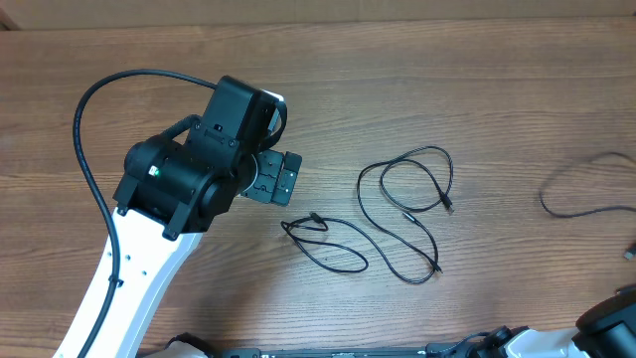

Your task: Untangle cables

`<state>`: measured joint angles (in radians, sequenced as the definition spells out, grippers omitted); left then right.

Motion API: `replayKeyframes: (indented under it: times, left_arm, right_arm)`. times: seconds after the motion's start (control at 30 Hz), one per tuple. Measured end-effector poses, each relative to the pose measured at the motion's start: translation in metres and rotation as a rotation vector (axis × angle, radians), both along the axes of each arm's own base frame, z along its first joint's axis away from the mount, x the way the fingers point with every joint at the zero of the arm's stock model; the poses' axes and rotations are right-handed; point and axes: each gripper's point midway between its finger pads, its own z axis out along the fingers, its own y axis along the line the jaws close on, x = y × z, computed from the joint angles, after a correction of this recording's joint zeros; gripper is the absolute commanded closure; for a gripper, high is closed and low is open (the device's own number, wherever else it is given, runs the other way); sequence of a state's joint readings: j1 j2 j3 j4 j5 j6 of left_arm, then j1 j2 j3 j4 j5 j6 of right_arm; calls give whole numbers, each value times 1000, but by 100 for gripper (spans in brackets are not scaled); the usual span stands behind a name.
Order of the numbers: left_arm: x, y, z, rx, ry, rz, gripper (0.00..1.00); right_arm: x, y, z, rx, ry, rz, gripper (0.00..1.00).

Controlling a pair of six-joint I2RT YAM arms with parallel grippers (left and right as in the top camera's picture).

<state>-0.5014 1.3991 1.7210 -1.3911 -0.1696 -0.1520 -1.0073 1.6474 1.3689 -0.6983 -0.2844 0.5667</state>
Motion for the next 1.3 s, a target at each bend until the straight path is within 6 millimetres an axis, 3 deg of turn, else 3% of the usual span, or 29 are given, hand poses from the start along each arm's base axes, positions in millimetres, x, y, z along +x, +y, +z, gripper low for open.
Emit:
replayKeyframes:
  times: [0.13, 0.33, 0.53, 0.9, 1.17, 1.3]
  left_arm:
    - [0, 0, 0, 0, 0, 0, 0]
    - [0, 0, 0, 0, 0, 0, 0]
    - [0, 0, 0, 0, 0, 0, 0]
    - [0, 0, 0, 0, 0, 0, 0]
    - [0, 0, 0, 0, 0, 0, 0]
    - [0, 0, 0, 0, 0, 0, 0]
  right_arm:
    - [0, 6, -3, 3, 11, 48, 0]
    - [9, 27, -4, 8, 2, 209, 0]
    - [39, 76, -5, 28, -13, 435, 0]
    - [88, 224, -20, 105, 65, 882, 0]
    - [94, 337, -43, 129, 122, 1179, 0]
    - [87, 392, -60, 120, 138, 1330, 0]
